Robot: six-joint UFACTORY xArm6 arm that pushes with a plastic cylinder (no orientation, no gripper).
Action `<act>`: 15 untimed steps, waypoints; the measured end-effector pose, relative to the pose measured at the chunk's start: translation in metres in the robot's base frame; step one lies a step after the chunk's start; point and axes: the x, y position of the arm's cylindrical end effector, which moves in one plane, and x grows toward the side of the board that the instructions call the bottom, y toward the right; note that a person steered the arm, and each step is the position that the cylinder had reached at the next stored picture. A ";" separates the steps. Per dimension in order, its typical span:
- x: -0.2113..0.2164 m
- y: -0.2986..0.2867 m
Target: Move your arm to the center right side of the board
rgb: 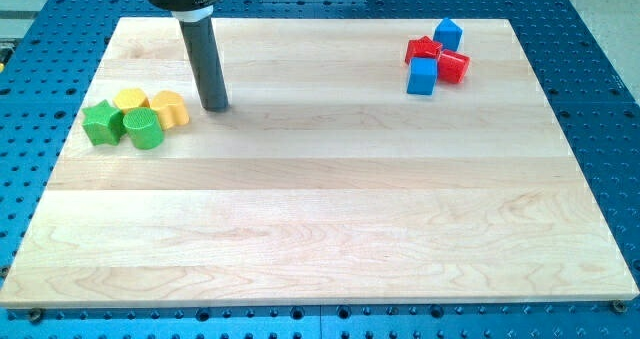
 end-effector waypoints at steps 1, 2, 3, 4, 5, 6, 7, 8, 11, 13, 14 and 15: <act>0.000 0.000; 0.002 0.000; 0.002 0.000; 0.007 0.022; 0.025 0.108; 0.035 0.193; 0.062 0.255; 0.062 0.284; 0.011 0.325; 0.011 0.341; 0.011 0.343; 0.011 0.345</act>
